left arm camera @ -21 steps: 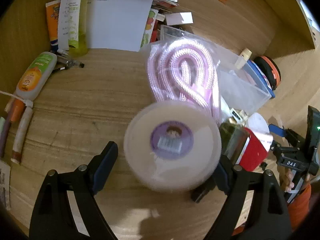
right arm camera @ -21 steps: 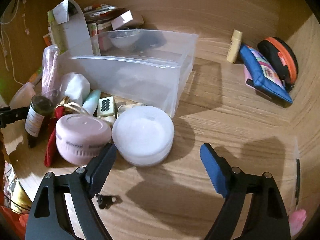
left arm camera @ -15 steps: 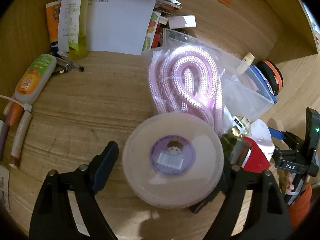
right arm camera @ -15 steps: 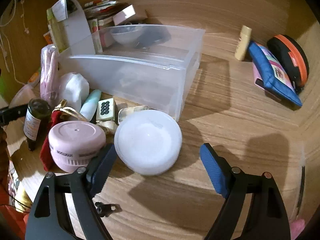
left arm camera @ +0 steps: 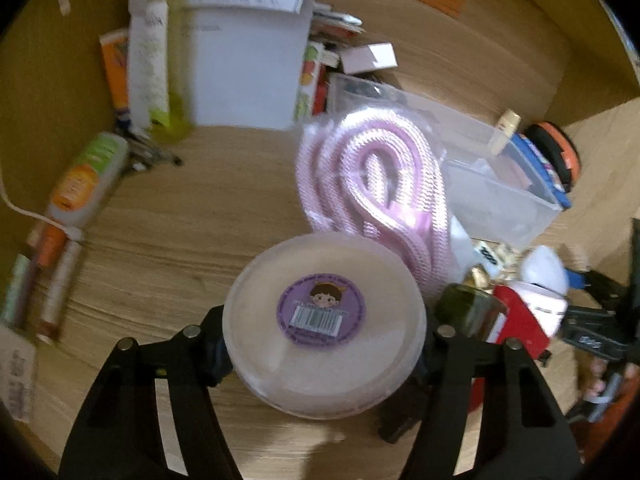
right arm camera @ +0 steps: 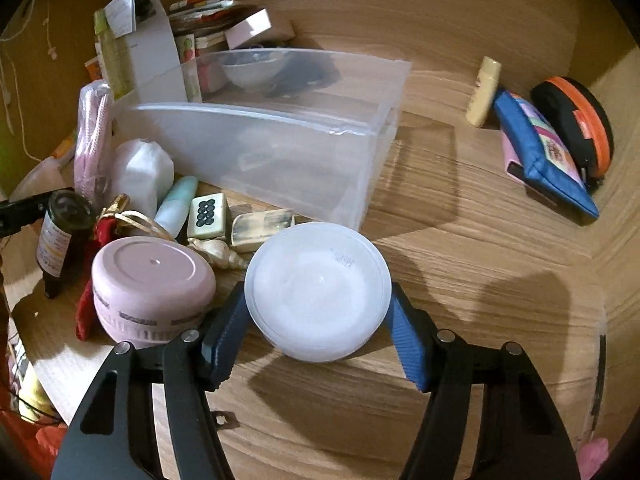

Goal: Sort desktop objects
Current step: 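Grasp the beige plastic tub with the left tool while the right tool grasps the white round jar, then carry both items over the clear plastic box, lower them in and open both tools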

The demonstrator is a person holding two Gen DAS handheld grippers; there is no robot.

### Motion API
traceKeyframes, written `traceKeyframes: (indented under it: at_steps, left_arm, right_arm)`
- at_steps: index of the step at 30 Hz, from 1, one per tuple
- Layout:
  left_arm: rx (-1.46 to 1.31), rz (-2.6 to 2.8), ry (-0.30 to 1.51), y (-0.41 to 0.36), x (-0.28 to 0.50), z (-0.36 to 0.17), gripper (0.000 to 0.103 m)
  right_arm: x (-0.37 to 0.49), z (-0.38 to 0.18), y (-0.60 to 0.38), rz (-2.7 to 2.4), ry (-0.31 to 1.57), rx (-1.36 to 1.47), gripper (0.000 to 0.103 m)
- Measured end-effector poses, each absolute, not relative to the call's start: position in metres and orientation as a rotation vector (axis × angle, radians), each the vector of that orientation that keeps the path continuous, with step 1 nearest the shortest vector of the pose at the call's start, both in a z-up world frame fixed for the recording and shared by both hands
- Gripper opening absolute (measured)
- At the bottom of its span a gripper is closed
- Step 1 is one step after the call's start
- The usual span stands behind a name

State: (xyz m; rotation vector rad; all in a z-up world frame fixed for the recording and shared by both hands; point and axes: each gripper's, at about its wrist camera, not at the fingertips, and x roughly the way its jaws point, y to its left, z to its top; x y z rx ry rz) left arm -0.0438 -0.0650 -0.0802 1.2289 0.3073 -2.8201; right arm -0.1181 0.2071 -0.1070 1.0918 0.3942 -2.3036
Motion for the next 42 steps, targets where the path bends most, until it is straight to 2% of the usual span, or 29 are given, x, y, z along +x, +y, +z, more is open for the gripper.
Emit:
traceKeyframes:
  at_steps: [23, 32, 42]
  left_arm:
    - [0.964, -2.929, 0.240, -0.054, -0.018, -0.021, 0.064]
    - [0.890, -3.009, 0.185, -0.039, -0.032, 0.009, 0.064]
    - [0.949, -3.067, 0.208, -0.033, -0.079, 0.028, 0.064]
  right_arm:
    - [-0.078, -0.034, 0.222, -2.402, 0.330, 0.798, 0.062]
    - [-0.081, -0.006, 0.218, -2.388, 0.242, 0.720, 0.062]
    - [-0.112, 0.014, 0.202, -2.355, 0.227, 0.708, 0.062]
